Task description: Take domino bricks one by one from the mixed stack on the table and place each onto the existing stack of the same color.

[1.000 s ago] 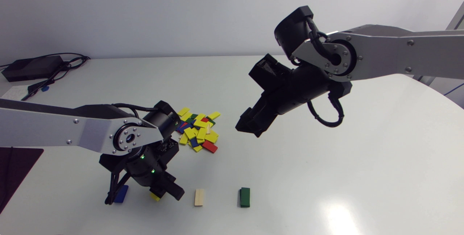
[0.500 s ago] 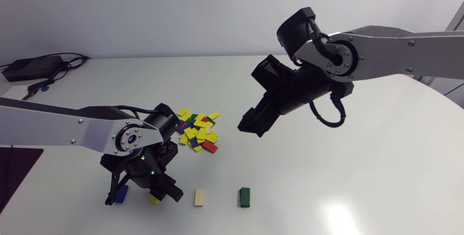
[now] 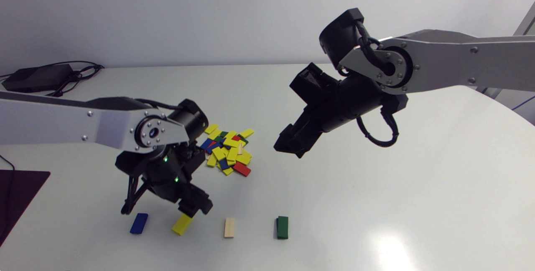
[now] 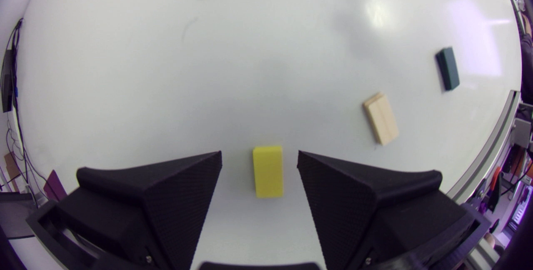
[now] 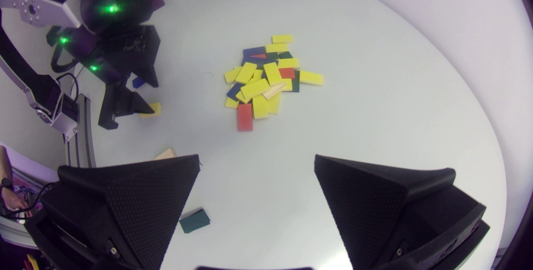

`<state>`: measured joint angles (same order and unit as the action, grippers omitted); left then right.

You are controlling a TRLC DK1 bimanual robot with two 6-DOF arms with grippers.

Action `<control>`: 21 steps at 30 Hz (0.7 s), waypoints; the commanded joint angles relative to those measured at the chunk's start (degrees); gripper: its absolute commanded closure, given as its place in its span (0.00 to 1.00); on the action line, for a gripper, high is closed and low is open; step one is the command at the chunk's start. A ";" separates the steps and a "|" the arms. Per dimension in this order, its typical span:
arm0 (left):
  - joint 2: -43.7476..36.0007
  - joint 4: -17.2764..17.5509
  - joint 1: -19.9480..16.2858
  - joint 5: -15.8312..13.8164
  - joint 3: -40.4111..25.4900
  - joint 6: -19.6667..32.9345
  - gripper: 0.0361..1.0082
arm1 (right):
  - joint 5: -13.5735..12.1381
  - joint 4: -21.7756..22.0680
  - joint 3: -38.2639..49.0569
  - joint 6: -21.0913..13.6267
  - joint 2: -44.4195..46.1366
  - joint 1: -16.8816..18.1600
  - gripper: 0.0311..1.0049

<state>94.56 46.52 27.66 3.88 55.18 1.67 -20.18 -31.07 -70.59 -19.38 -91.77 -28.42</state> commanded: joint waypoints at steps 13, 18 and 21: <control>3.26 -8.64 -8.94 -0.19 10.56 4.22 0.25 | -0.38 0.31 -2.01 -1.63 -4.83 -1.28 0.04; 6.51 -14.79 -9.99 -1.33 9.07 6.50 0.25 | -0.29 0.13 -4.12 -1.63 -7.55 -2.42 0.04; 8.18 -18.92 -9.29 -1.33 8.45 10.11 0.25 | -0.21 -0.31 -4.74 -1.63 -7.55 -2.60 0.04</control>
<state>100.95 28.91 17.85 3.16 64.71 9.13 -20.18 -31.14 -73.45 -19.59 -98.43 -30.61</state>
